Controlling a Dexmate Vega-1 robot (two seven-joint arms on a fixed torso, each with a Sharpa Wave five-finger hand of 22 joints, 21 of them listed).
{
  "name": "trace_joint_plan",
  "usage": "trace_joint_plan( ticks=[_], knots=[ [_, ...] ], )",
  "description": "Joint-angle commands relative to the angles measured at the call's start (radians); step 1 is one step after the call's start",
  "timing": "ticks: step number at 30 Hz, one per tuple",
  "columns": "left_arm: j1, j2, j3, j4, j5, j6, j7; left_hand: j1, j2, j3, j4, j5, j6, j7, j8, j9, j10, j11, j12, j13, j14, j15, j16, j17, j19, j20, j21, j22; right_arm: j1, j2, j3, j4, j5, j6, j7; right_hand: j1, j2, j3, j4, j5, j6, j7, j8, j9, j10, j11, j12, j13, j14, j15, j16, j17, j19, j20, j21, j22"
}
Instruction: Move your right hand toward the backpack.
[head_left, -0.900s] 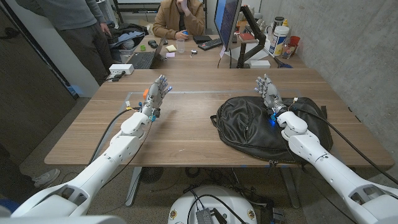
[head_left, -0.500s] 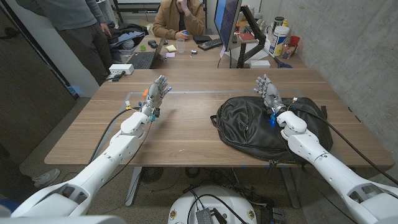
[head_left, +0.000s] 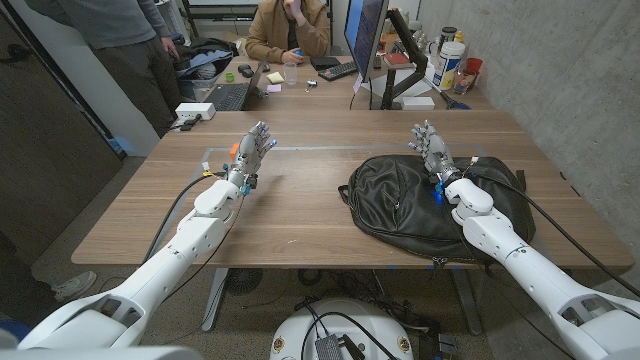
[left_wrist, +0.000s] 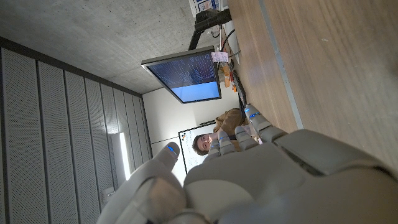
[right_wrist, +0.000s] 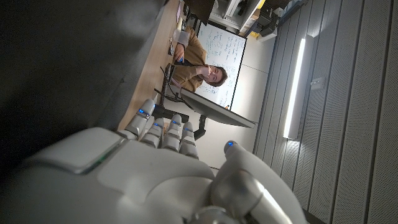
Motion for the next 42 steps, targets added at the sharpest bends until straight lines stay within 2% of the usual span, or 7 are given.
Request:
trace_joint_plan(
  ticks=[1, 42],
  knots=[
    [0.004, 0.002, 0.002, -0.004, 0.005, -0.005, 0.000, -0.003, 0.107, 0.010, 0.000, 0.002, -0.005, -0.003, 0.005, 0.003, 0.002, 0.000, 0.006, 0.005, -0.009, -0.065, 0.009, 0.004, 0.003, -0.051, 0.004, 0.001, -0.011, -0.012, 0.007, -0.023, -0.007, 0.005, -0.012, -0.011, 0.064, 0.009, -0.004, 0.007, 0.024, -0.004, 0.010, 0.004, 0.013, 0.002, 0.005, 0.003, 0.007, -0.012, 0.010, 0.003, 0.005, -0.074, -0.006, 0.005],
    [0.009, 0.005, 0.000, -0.002, 0.004, -0.007, -0.001, -0.010, 0.103, 0.022, 0.000, 0.000, -0.003, -0.004, 0.006, 0.003, 0.005, 0.000, 0.007, 0.005, -0.009, -0.064, 0.010, 0.005, 0.002, -0.047, 0.000, 0.001, -0.016, -0.038, 0.014, -0.064, -0.031, 0.007, -0.030, -0.020, 0.056, 0.019, -0.009, 0.008, 0.040, -0.006, 0.011, 0.005, 0.024, -0.001, 0.007, 0.003, 0.016, -0.012, 0.009, 0.000, 0.014, -0.069, -0.025, 0.005]
  ],
)
